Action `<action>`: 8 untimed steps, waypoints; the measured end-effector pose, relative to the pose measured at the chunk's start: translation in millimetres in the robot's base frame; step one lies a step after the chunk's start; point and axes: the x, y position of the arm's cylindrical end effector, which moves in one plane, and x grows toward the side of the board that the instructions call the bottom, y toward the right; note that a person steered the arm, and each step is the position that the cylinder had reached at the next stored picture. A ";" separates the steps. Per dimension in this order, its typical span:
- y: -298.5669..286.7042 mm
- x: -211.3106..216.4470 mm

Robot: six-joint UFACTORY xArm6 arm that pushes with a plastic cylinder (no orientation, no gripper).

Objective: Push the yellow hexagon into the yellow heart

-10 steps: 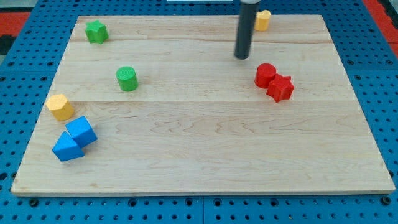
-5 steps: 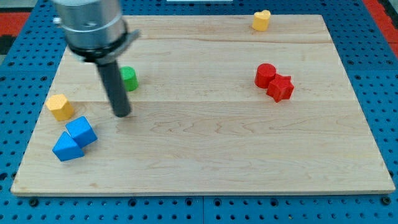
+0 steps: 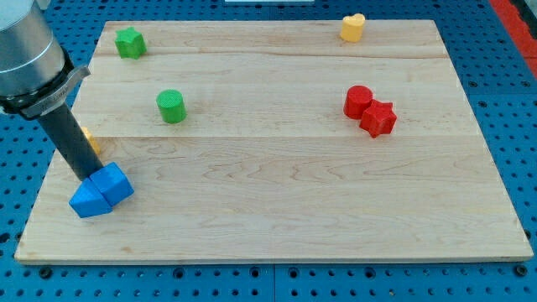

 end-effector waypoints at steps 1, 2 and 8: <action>-34.8 -5.5; -37.0 -38.2; 99.8 -201.9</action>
